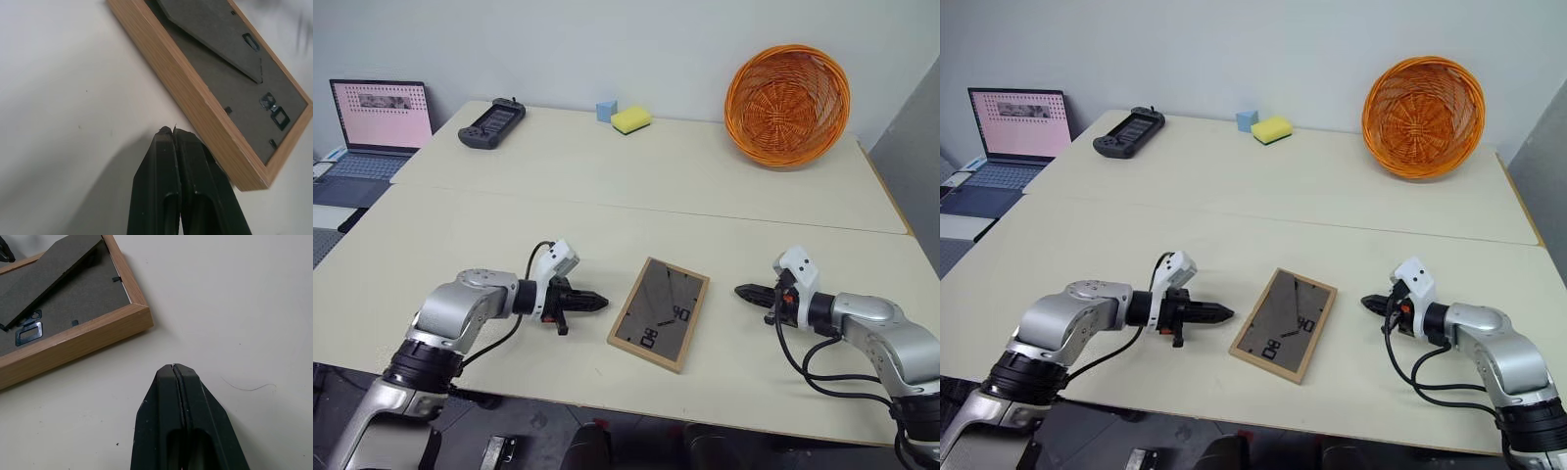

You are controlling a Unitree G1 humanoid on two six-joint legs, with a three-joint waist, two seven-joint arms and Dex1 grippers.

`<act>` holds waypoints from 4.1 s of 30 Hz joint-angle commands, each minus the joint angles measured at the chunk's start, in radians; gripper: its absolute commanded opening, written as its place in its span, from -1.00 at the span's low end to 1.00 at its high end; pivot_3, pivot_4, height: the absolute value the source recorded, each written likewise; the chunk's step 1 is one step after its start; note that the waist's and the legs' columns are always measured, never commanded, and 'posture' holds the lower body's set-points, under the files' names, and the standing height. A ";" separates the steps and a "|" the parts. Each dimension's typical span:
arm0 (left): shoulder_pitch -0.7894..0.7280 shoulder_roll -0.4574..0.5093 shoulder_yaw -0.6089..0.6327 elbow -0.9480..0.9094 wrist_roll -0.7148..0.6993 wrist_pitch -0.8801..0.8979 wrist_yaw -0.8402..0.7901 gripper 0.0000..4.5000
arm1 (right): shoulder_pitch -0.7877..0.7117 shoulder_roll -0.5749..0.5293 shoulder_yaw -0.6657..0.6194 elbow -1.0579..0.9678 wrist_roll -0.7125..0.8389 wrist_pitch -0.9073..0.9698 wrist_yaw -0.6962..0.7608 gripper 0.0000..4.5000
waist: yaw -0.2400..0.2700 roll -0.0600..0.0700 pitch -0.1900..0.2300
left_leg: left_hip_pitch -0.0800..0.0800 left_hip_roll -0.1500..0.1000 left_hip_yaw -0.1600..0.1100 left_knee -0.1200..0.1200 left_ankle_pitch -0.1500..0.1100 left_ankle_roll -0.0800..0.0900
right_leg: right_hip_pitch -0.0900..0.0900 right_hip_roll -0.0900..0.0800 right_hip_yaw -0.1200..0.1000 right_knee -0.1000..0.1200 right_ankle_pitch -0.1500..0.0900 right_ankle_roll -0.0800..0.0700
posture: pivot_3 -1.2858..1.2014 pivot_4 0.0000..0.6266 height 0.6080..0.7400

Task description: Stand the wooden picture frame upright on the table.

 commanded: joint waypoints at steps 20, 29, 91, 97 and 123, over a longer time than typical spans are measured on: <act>-0.002 -0.021 -0.006 -0.065 0.008 0.016 -0.030 -0.97 | -0.066 0.160 0.088 0.000 -0.018 0.028 -0.076 -1.00 | -0.003 0.000 0.000 | -0.001 0.000 0.000 0.005 0.000 0.000 | 0.000 0.000 0.000 0.002 0.000 0.000 | 0.03 -0.52 1.00; 0.033 -0.037 0.010 -0.121 -0.015 0.058 0.001 -0.97 | -0.134 0.196 0.109 0.082 -0.050 0.006 -0.065 -1.00 | -0.005 0.000 0.000 | -0.001 0.000 -0.001 0.006 0.000 0.000 | 0.000 0.000 0.000 0.003 0.000 0.000 | 0.03 -0.52 1.00; 0.001 0.003 0.155 0.159 -1.463 0.654 1.294 0.57 | 0.096 0.027 0.036 -0.162 0.031 0.122 -0.049 -1.00 | -0.019 0.000 0.000 | -0.002 -0.001 -0.005 0.012 0.000 0.001 | -0.001 0.000 -0.001 0.012 0.000 0.000 | 0.03 -0.52 1.00; -0.019 0.003 0.117 0.169 -1.495 0.616 1.321 0.57 | 0.134 0.070 0.029 -0.192 0.066 0.174 -0.089 -1.00 | -0.019 0.000 0.000 | -0.002 -0.001 -0.004 0.012 0.000 0.001 | -0.001 0.000 0.000 0.012 0.000 0.000 | 0.03 -0.52 1.00; -0.016 0.005 0.095 0.157 -1.513 0.578 1.327 0.57 | -0.038 0.285 0.036 -0.114 0.177 0.370 -0.241 -1.00 | -0.020 0.000 0.000 | -0.001 -0.001 -0.004 0.011 -0.001 0.001 | -0.002 0.001 0.000 0.012 -0.001 0.000 | 0.03 -0.52 1.00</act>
